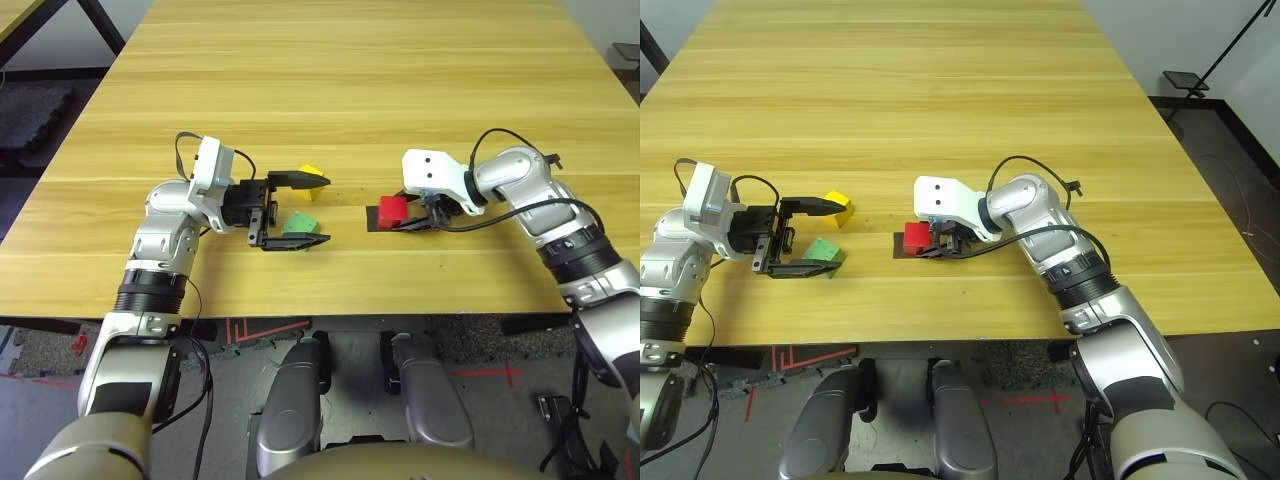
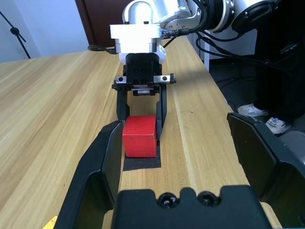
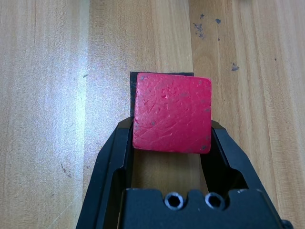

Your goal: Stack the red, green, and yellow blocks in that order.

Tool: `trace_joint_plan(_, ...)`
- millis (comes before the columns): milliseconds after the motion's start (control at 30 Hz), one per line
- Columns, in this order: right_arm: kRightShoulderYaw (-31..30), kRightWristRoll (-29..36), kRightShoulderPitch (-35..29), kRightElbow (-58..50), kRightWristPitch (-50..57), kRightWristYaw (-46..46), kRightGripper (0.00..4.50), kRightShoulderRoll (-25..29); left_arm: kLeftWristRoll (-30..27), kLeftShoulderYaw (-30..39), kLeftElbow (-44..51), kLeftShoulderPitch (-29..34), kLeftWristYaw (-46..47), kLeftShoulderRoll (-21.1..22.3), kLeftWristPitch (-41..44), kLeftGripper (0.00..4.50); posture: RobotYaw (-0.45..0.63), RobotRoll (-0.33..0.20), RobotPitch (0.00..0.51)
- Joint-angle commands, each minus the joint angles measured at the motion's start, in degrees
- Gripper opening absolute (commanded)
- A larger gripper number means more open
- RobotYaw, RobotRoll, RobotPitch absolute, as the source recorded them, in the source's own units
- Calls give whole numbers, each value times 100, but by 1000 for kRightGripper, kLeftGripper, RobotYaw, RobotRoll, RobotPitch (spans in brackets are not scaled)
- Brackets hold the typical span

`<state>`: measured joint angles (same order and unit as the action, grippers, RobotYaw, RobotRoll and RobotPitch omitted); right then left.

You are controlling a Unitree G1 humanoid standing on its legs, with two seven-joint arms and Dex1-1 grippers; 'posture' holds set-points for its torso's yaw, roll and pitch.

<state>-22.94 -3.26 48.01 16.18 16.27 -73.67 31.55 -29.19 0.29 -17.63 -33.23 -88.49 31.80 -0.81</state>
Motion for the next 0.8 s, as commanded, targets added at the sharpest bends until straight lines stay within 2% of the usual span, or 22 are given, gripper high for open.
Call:
trace_joint_plan(33,-26,-6,-64,40,36,39,2099,-69,67,-48,-12,-1,-29,-10,20,4500,256,7,220)
trace_joint_plan(433,-53,-34,-79,59,50,49,2099,-123,87,-67,-32,-8,-24,-50,32,4500,253,8,225)
trace_joint_plan(667,-27,-29,1,125,70,-97,4399,-49,106,-76,-136,-91,-48,-93,6,4500,248,7,221)
trace_joint_plan(800,24,-15,145,279,41,-149,4459,-19,120,-90,-217,-154,-69,-123,-19,4500,248,7,221)
